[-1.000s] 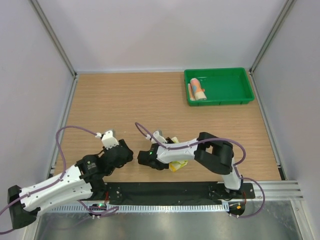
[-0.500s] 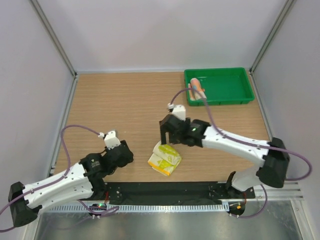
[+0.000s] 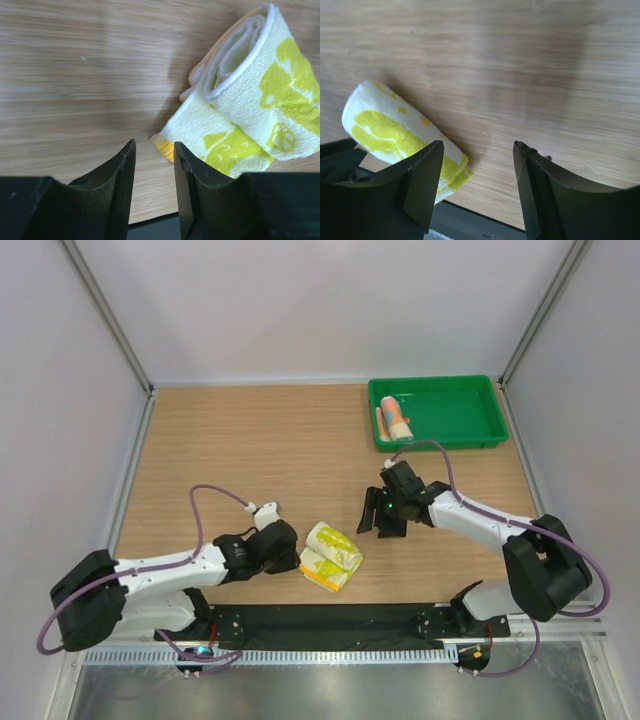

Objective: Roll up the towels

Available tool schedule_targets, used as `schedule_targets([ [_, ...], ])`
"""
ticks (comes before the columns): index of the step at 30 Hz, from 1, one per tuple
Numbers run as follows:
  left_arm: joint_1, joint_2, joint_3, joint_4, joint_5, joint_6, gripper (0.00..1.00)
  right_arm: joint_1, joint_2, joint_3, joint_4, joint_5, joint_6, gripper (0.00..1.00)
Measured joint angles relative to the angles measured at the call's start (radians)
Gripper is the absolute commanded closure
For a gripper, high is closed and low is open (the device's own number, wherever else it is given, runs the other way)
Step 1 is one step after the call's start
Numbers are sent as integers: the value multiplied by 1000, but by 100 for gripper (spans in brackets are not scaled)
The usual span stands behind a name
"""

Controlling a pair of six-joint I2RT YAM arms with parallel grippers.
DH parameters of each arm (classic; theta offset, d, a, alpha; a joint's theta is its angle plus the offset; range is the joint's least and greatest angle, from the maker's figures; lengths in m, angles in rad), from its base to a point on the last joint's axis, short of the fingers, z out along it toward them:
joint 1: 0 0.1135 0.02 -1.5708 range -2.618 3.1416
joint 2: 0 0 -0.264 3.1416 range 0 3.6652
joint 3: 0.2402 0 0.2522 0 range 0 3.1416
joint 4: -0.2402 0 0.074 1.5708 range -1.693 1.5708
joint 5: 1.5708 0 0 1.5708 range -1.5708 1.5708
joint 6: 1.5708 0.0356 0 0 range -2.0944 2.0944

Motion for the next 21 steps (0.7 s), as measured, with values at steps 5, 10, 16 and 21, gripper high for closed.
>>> schedule_targets([
  [5,0,160,25,130,82,-2,66,2,14,-56,89,-108,1,35],
  [10,0,283,88,232,118,6,67,-8,11,-79,138,-148,0,35],
  [16,39,448,229,274,146,89,68,-44,3,-122,167,-184,-1,36],
  [21,111,586,371,294,183,195,69,-51,-35,-158,179,-194,9,36],
])
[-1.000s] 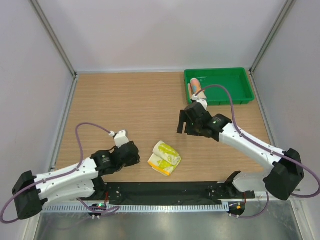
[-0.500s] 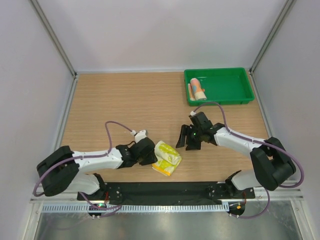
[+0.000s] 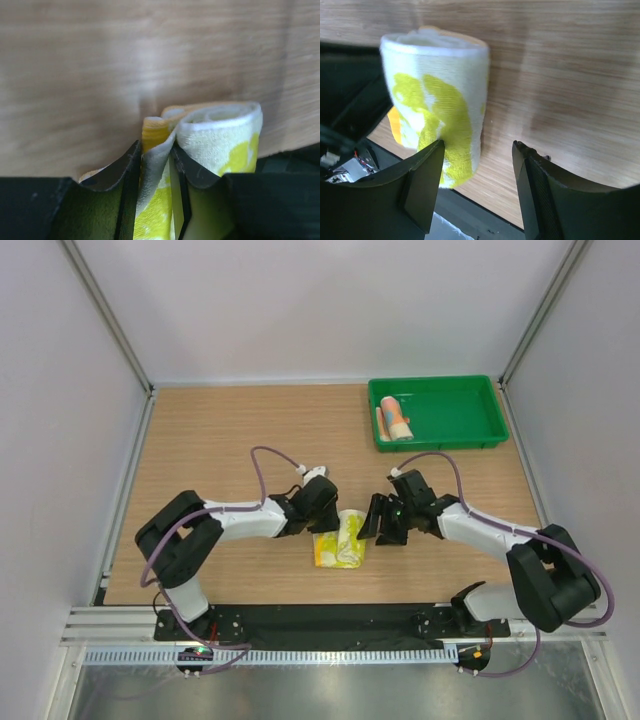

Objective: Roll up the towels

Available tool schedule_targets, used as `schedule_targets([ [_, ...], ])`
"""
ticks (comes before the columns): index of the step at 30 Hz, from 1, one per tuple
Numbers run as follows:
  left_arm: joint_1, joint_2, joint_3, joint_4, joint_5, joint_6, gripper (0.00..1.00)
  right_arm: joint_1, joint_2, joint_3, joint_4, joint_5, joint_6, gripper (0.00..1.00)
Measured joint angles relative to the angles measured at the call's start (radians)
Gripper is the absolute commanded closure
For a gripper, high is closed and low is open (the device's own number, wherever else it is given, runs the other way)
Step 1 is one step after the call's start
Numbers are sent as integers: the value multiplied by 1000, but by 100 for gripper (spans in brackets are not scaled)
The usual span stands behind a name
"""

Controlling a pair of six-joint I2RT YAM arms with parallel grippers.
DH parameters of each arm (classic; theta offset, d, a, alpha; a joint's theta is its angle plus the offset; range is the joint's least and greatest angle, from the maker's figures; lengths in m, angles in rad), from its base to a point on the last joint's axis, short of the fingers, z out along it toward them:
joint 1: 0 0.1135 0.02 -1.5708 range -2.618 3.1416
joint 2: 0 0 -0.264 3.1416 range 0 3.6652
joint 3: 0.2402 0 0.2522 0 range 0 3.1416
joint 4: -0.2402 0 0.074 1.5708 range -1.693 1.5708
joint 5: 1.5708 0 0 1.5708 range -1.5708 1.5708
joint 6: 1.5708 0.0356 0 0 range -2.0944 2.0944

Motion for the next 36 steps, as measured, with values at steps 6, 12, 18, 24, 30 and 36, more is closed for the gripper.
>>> schedule_targets([
  [6,58,126,155,0,44,149,69,0,-100,-26,-11,4,17,36],
  [12,72,138,218,-108,9,261,53,0,-155,-27,-36,16,19,36],
  [18,72,93,261,-270,-106,358,45,-17,-167,10,-109,60,5,32],
  [24,25,27,345,-387,-263,434,49,-124,-167,120,-208,160,-18,27],
  [30,-195,9,433,-484,-383,418,50,-365,-156,186,-288,234,-43,23],
  [36,-352,138,545,-531,-420,349,50,-476,-100,202,-324,214,-70,23],
])
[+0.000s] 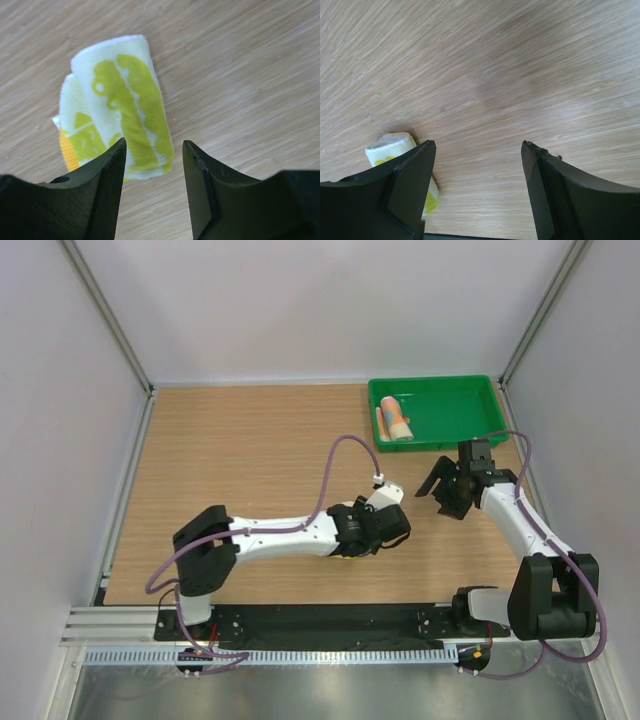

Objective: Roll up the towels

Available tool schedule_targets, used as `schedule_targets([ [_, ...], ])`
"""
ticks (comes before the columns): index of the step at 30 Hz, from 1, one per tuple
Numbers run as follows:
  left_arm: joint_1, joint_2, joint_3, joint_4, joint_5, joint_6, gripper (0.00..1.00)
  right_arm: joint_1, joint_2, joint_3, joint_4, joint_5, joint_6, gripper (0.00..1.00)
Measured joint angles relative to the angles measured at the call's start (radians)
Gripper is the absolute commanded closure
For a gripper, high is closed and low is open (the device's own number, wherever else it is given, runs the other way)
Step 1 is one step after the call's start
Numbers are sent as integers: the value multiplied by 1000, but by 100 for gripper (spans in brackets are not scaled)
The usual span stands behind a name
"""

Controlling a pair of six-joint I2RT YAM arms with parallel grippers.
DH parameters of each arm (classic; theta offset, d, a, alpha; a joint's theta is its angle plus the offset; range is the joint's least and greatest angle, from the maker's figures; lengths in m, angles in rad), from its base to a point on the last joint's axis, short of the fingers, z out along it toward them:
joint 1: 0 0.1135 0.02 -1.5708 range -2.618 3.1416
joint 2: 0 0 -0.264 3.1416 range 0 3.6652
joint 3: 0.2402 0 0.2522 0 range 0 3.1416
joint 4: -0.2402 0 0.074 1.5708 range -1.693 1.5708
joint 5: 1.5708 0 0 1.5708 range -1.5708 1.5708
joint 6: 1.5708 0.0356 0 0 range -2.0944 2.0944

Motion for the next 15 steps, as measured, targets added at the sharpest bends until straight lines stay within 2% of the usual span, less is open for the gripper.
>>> schedule_targets([
  [6,-6,142,24,-39,-13,-42,49,-3,2,0,-12,-25,-19,23],
  [15,-4,174,31,-62,-25,-53,47,-9,5,0,-14,-43,-34,22],
])
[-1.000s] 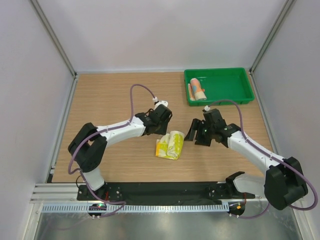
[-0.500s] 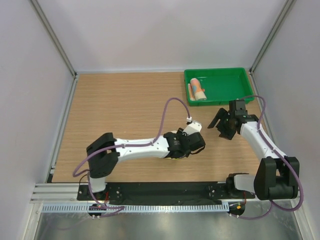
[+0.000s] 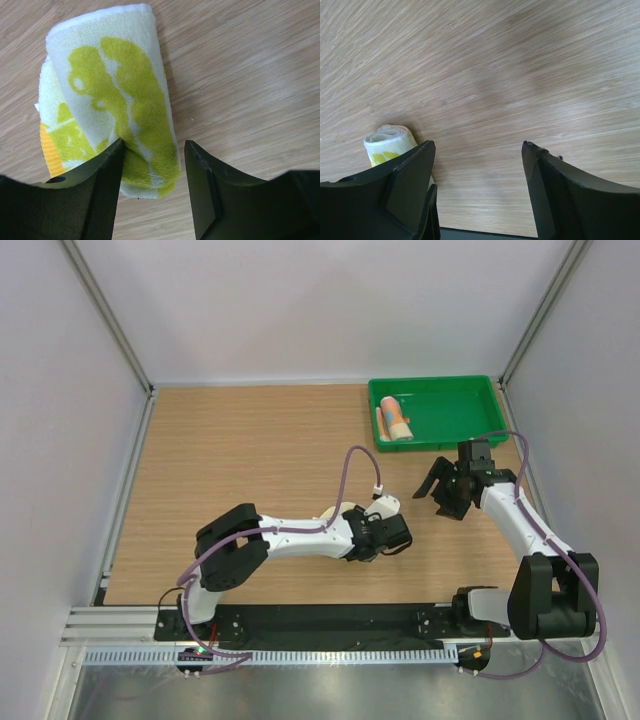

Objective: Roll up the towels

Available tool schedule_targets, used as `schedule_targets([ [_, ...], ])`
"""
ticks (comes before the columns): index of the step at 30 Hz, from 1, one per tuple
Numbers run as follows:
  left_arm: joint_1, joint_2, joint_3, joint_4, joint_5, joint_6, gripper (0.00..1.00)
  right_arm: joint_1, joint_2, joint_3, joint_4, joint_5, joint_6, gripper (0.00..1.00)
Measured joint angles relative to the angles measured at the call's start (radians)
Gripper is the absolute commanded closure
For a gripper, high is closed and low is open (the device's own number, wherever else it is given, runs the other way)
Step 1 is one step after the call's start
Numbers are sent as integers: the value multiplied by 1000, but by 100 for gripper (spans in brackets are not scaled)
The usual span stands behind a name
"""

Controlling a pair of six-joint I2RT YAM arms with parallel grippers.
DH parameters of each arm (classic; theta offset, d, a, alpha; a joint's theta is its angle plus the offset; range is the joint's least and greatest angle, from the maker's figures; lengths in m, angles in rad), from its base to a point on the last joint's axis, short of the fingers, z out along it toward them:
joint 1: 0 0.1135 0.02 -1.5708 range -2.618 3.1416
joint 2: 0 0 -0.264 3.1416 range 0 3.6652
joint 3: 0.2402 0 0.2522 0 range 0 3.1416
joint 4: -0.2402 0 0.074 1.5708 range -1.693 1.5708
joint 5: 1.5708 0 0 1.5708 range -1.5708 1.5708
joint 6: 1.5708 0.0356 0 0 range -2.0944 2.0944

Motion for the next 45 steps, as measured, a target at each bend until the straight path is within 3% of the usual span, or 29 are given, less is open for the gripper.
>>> schedule_targets([
  [3,0,1,-19,14,0,-16,48,-2,6,0,0,-4,-6,22],
  [8,1,-21,-113,80,-23,-22,70,-6,18,1,0,-19,-17,21],
  [10,6,-53,-159,122,-22,-23,84,-6,21,2,0,-31,-21,21],
  [16,42,-153,-294,236,21,-14,99,-32,21,2,0,-56,-25,21],
  [24,148,-361,-531,443,265,-31,100,-52,33,2,-3,-68,-31,21],
  [31,391,-546,-807,727,588,-185,100,-63,33,2,-23,-40,-43,21],
  [39,574,-557,-1072,1181,887,-409,100,-65,34,2,-23,-39,-43,21],
  [45,630,-510,-1209,1508,995,-556,100,-66,34,-22,38,-136,-37,22],
])
